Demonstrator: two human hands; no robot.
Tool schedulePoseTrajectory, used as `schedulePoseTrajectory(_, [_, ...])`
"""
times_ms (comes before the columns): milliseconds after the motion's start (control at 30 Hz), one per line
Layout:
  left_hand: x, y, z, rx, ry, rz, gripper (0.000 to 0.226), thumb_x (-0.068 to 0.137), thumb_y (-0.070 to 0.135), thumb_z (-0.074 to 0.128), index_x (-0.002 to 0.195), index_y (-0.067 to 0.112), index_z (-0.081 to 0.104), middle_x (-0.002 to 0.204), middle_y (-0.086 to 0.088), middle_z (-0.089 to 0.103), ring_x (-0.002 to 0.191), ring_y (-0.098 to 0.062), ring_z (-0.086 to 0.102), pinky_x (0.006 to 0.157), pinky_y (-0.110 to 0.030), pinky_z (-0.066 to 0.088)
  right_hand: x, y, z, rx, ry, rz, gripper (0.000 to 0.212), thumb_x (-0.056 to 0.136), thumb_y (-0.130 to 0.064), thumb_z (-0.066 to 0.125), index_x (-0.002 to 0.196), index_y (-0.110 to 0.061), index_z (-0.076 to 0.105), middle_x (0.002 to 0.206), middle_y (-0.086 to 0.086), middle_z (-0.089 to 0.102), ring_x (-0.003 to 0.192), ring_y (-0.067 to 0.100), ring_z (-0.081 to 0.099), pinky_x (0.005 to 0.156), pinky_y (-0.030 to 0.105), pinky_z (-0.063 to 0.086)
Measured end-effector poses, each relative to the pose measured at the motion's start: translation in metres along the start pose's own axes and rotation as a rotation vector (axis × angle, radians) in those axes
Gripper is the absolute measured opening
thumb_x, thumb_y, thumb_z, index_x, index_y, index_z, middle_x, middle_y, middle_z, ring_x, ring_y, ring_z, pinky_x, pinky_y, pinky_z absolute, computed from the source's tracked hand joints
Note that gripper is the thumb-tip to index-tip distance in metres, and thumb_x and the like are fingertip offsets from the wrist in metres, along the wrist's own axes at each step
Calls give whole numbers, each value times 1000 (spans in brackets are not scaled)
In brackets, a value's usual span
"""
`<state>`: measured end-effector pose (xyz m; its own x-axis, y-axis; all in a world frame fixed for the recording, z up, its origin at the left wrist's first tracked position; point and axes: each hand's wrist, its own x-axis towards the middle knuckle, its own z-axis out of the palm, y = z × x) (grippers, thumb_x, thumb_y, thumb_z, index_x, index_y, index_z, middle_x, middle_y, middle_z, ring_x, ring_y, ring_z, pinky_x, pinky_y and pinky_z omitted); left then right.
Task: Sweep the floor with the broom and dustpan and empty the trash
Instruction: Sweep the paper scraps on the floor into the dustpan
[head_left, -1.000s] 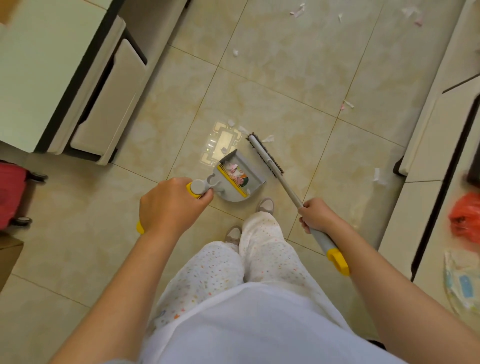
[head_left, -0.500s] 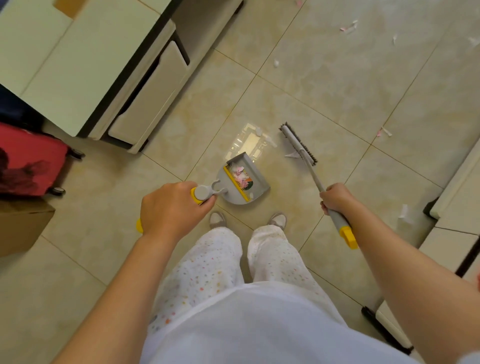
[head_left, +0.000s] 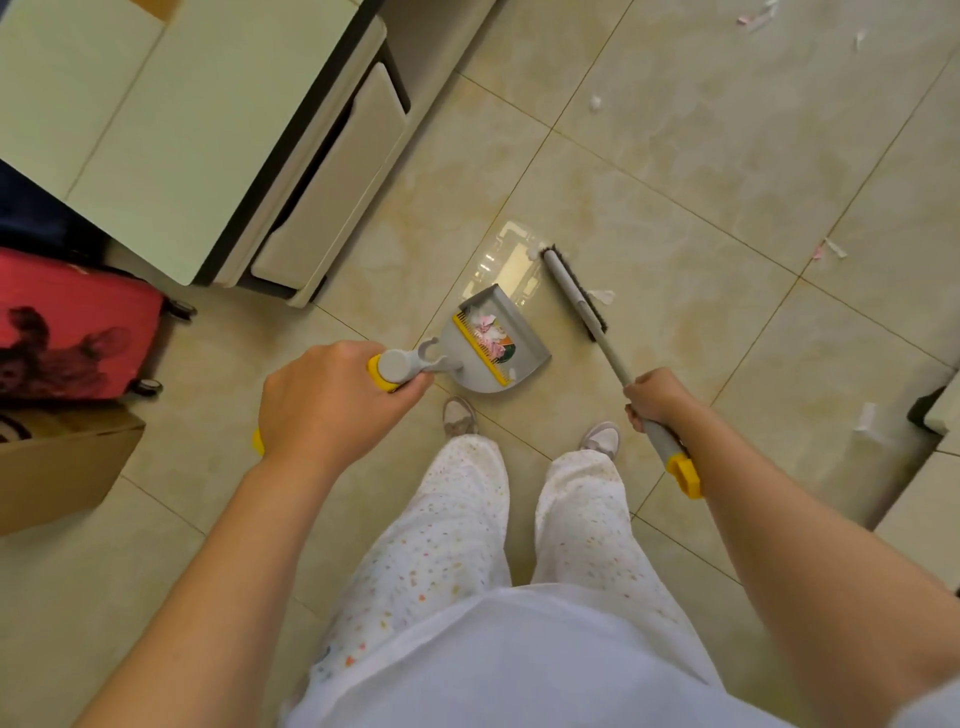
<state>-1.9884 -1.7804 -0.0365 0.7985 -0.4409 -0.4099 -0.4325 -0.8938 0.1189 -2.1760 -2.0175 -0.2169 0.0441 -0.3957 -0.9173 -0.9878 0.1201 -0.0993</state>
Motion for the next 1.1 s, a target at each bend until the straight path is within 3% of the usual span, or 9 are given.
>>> schedulePoseTrajectory(100, [14,-13,0,18,4,27,49,79,65,56,61,19,59,52,4,56,52,-17,54,45,-26,40,-4,-13,15,-143,36,-3,16,91,-7,47,100,4,54,87,22,63,68,31,57,74,42,56])
schedulePoseTrajectory(200, [24,-20,0,13,14,28,48,80,63,56,63,18,61,53,3,56,53,-19,55,47,-27,43,-14,-13,23,-242,29,-1,19,92,-10,46,103,2,55,96,22,65,71,30,57,72,40,55])
schedulePoseTrajectory(367, [40,-26,-1,23,19,53,49,81,60,57,58,16,55,51,2,53,51,-22,52,45,-23,32,-40,-5,29,-218,-107,14,22,92,-9,46,95,6,61,67,15,59,54,24,51,57,32,48])
schedulePoseTrajectory(600, [60,-33,-6,3,9,77,51,80,59,59,52,17,50,48,3,49,49,-22,50,45,-22,30,-78,0,21,-33,-158,-9,22,96,-10,43,84,-1,58,62,9,50,48,17,44,41,21,41])
schedulePoseTrajectory(800, [60,-37,-4,6,13,96,50,80,59,59,54,17,52,47,2,50,46,-20,48,43,-21,28,-53,-1,11,-45,15,-35,23,95,-11,42,84,2,57,64,13,53,50,23,48,54,33,47])
schedulePoseTrajectory(933, [60,-44,-4,7,13,77,50,79,56,62,53,14,51,46,1,47,46,-24,48,43,-23,29,-26,-15,8,-60,119,-1,22,94,-11,43,99,3,58,76,19,60,57,28,53,63,38,53])
schedulePoseTrajectory(1033, [62,-42,-4,16,15,71,52,79,56,62,51,14,48,44,1,46,45,-23,46,42,-22,27,-10,-26,10,-45,149,28,22,92,-10,42,103,4,56,91,25,65,64,31,57,68,42,57])
schedulePoseTrajectory(1100, [64,-41,-3,20,16,66,50,79,56,61,52,14,50,45,1,47,46,-23,47,43,-23,29,-4,-32,14,1,131,53,22,92,-8,42,104,5,54,84,24,63,61,30,56,66,41,56])
